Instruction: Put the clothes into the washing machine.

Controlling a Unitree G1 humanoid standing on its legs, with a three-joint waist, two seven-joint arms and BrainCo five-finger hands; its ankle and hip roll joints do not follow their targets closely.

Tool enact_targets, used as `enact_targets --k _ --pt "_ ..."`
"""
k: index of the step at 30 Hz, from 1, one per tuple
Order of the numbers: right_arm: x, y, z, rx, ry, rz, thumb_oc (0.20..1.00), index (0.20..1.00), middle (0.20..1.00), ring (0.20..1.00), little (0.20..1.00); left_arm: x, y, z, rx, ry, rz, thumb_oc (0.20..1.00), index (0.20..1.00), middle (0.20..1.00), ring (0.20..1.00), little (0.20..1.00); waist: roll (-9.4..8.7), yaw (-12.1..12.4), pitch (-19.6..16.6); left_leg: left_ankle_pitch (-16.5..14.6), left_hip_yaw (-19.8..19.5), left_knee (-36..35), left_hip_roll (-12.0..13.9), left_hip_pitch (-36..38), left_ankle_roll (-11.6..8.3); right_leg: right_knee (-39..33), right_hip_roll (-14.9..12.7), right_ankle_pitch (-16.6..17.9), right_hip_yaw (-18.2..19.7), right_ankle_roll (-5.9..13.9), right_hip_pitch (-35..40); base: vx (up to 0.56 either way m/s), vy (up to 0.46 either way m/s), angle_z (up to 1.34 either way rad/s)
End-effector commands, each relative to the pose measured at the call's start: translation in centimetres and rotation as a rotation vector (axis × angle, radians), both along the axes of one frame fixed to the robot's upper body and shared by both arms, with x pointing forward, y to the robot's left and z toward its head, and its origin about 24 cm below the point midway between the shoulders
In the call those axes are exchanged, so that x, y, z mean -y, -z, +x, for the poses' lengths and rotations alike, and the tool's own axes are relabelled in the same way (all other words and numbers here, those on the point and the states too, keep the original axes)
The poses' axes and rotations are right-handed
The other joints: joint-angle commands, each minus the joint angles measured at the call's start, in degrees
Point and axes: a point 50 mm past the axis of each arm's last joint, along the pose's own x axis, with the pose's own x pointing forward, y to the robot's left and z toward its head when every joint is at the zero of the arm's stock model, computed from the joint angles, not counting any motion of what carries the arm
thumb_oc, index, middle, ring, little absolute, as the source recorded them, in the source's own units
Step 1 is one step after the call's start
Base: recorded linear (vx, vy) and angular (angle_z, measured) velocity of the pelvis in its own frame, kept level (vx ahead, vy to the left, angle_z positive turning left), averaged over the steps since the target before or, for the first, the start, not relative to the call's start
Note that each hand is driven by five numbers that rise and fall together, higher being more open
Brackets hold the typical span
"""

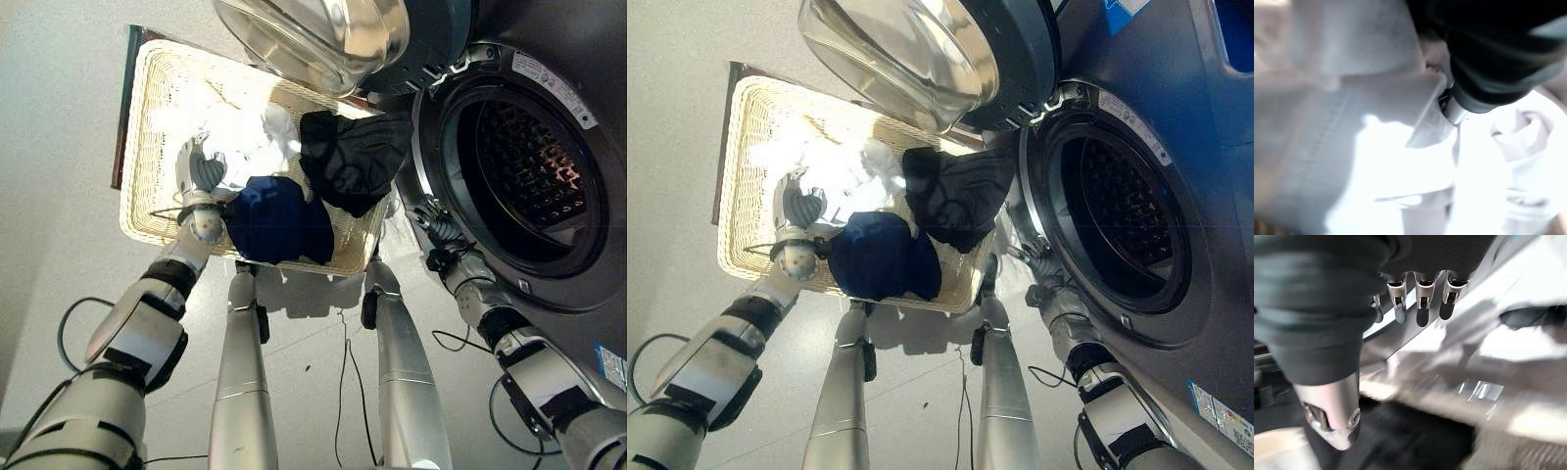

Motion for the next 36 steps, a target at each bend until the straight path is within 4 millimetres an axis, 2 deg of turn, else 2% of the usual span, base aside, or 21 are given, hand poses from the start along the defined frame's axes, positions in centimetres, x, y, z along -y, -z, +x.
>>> enact_targets --k 1,2,6,8,16,22,29,36 --pt "0.0 -1.5 -1.2 0.121 0.01 0.12 1.0 1.0 1.0 1.0 1.0 2.2 -2.5 -1.1 0.224 0.168 -0.136 0.2 0.2 0.2 0.2 0.2 0.94 0.8 2.4 2.5 -1.4 0.1 -5.3 -1.7 6.25 -3.2 3.9 4.4 -2.8 -1.17 1.6 -0.01 -0.031 0.02" --pt "-0.9 -2.1 -1.8 0.167 -0.022 0.177 1.0 1.0 1.0 1.0 1.0 3.3 -2.6 -2.1 0.298 0.254 -0.159 0.2 0.2 0.2 0.2 0.2 0.99 1.0 2.4 2.4 -1.5 -0.1 -5.4 -1.6 6.35 -3.2 3.8 4.3 -3.0 -1.07 1.6 0.0 0.0 0.0" --pt "-2.4 -3.1 -3.0 0.23 -0.102 0.256 1.0 1.0 1.0 1.0 1.0 5.3 -3.0 -4.1 0.406 0.421 -0.175 0.2 0.2 0.2 0.2 0.2 1.23 1.5 2.4 2.1 -1.9 -0.3 -5.7 -1.4 6.73 -3.2 3.4 4.2 -3.4 -0.85 1.9 0.0 -0.012 0.01" --pt "-3.6 -4.0 -3.9 0.27 -0.177 0.275 1.0 1.0 1.0 1.0 1.0 6.8 -3.9 -5.6 0.482 0.559 -0.167 0.2 0.2 0.2 0.2 0.2 1.53 1.8 2.4 2.2 -2.0 -0.5 -5.9 -1.5 6.99 -3.1 3.1 4.2 -3.7 -0.7 1.7 0.0 -0.005 0.02" --pt "-6.4 -5.9 -4.9 0.318 -0.397 0.258 1.0 1.0 1.0 1.0 1.0 9.3 -6.7 -8.7 0.597 0.866 -0.128 0.2 0.2 0.2 0.2 0.2 2.39 2.7 2.4 2.5 -2.2 -0.9 -6.2 -1.0 7.42 -2.9 2.3 4.2 -4.0 -0.53 2.0 0.0 0.0 0.0" --pt "-7.6 -6.9 -4.6 0.312 -0.469 0.269 1.0 1.0 1.0 1.0 1.0 10.3 -8.0 -9.6 0.614 1.038 -0.115 0.2 0.2 0.2 0.2 0.2 2.98 3.3 2.4 2.6 -2.3 -0.8 -6.4 -0.6 7.42 -2.6 1.9 4.0 -4.2 -0.64 2.3 0.0 0.001 0.03" --pt "-8.6 -7.8 -4.2 0.315 -0.542 0.322 1.0 1.0 1.0 1.0 1.0 11.9 -8.7 -10.1 0.559 1.26 -0.084 0.2 0.2 0.2 0.2 0.2 3.47 3.9 2.4 2.7 -2.2 -0.8 -6.7 -0.2 7.52 -2.9 1.8 4.2 -4.4 -0.79 2.8 0.0 -0.004 0.04" --pt "-8.8 -9.4 -3.5 0.364 -0.574 0.376 1.0 1.0 1.0 1.0 1.0 12.9 -8.9 -9.8 0.49 1.314 -0.035 0.2 0.2 0.2 0.2 0.2 4.02 4.4 2.4 2.6 -2.3 -0.7 -7.0 0.2 7.42 -3.0 1.5 4.2 -4.7 -0.8 3.2 0.0 0.0 0.0"
